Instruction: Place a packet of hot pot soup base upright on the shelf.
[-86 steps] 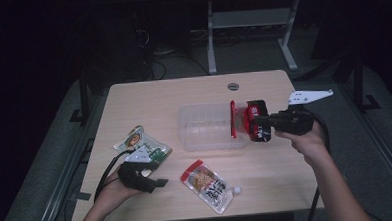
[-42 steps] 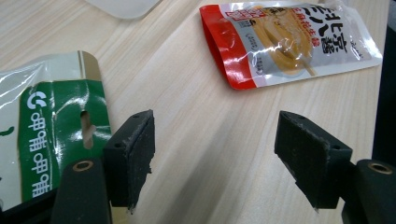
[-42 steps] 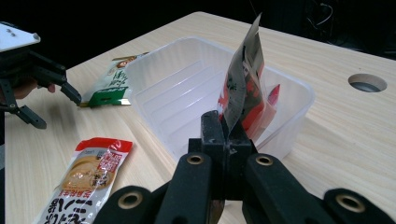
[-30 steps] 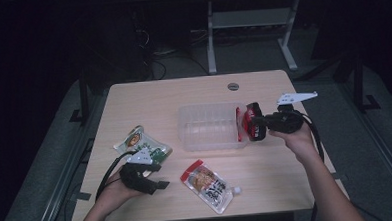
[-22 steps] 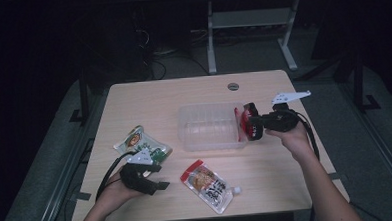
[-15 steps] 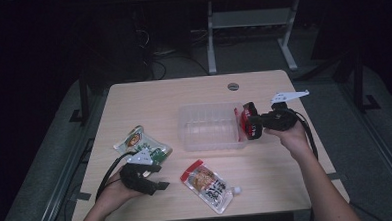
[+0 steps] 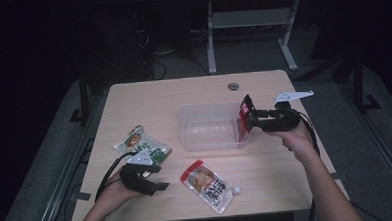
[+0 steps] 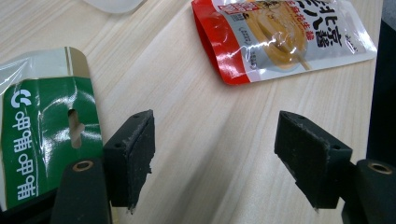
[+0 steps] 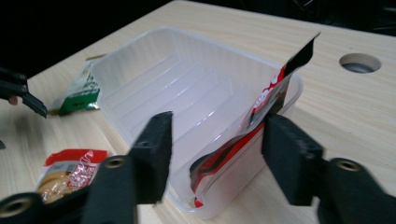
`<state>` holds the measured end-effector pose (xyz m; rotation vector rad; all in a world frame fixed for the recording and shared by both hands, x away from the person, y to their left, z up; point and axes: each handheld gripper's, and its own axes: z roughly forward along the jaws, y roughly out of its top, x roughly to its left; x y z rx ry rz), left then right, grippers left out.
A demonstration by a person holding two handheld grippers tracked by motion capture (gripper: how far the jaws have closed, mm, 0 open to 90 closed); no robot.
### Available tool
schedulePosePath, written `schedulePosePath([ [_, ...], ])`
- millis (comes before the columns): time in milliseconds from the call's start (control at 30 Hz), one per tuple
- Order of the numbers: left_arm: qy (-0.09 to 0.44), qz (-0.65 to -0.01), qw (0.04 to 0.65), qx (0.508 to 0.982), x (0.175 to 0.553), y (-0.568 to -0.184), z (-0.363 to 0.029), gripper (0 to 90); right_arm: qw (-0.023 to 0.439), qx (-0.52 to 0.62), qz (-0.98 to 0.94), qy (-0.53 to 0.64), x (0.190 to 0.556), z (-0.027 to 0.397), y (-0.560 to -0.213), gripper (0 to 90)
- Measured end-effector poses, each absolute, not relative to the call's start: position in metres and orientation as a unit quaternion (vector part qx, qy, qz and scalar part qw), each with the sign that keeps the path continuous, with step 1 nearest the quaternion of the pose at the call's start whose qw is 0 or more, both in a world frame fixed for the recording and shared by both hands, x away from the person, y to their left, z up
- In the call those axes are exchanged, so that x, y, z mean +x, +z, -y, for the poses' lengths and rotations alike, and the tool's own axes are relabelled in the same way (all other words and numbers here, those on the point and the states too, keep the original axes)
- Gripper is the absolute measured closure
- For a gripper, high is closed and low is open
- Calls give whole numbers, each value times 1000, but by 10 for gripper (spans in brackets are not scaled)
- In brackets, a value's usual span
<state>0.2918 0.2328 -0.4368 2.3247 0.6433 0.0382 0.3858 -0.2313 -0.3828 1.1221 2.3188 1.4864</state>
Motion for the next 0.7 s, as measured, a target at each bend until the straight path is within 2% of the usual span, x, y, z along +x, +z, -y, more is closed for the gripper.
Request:
schedulePosePath([
  [233,13,-252,359,899,291,-437,-233,285,94,380,-774,498,373,243,-376,275],
  [700,21,-246,360,900,291,-437,-234,285,117,356,-809,452,336,238,-389,253],
])
